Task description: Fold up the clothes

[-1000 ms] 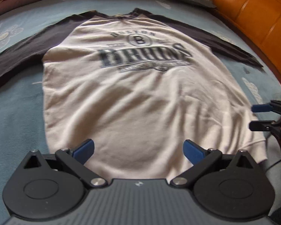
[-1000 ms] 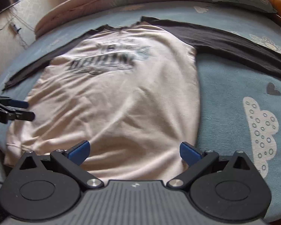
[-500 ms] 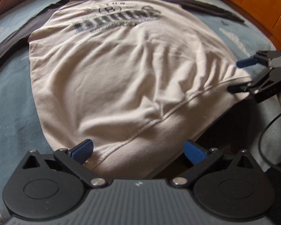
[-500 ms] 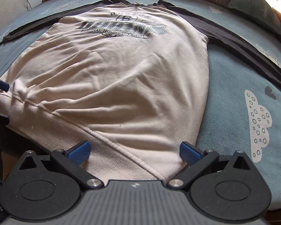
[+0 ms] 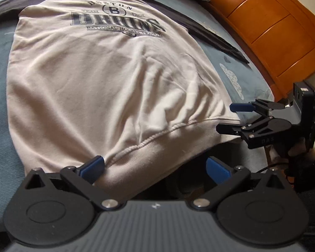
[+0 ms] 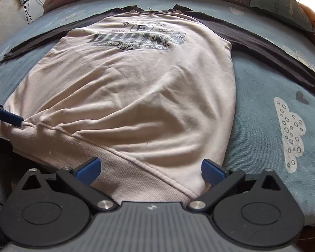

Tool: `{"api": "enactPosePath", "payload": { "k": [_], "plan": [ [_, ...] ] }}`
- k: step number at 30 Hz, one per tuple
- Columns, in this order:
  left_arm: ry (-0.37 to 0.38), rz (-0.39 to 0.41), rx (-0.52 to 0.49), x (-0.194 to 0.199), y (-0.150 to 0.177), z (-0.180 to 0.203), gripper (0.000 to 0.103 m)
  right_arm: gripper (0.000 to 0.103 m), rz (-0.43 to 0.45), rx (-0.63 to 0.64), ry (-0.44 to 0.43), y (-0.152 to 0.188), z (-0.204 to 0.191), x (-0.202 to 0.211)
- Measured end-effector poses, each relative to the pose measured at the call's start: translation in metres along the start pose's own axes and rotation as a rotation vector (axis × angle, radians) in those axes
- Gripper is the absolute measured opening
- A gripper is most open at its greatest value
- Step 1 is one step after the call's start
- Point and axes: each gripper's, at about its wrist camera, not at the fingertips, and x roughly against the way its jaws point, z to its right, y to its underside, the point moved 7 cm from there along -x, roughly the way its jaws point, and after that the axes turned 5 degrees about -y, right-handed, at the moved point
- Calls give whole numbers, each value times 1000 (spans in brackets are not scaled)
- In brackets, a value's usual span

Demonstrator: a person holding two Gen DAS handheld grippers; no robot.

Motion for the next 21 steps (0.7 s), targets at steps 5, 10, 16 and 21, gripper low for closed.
{"api": "enactPosePath", "payload": {
  "k": [5,10,16,21],
  "plan": [
    [-14,13,44,8,-7,-11,102,103,67,7,-54,-26,-15,6],
    [-118,-29,13,-12,6,-20,102,103,113,32,-87,-50,-36,-15],
    [-83,-54,-24,0,29,-9,102,103,18,48,-75,-21,-36,-40],
    [-116,-34,-3,8,0,-27,102,103,22,52,-64,-1,-28,-20]
  ]
}}
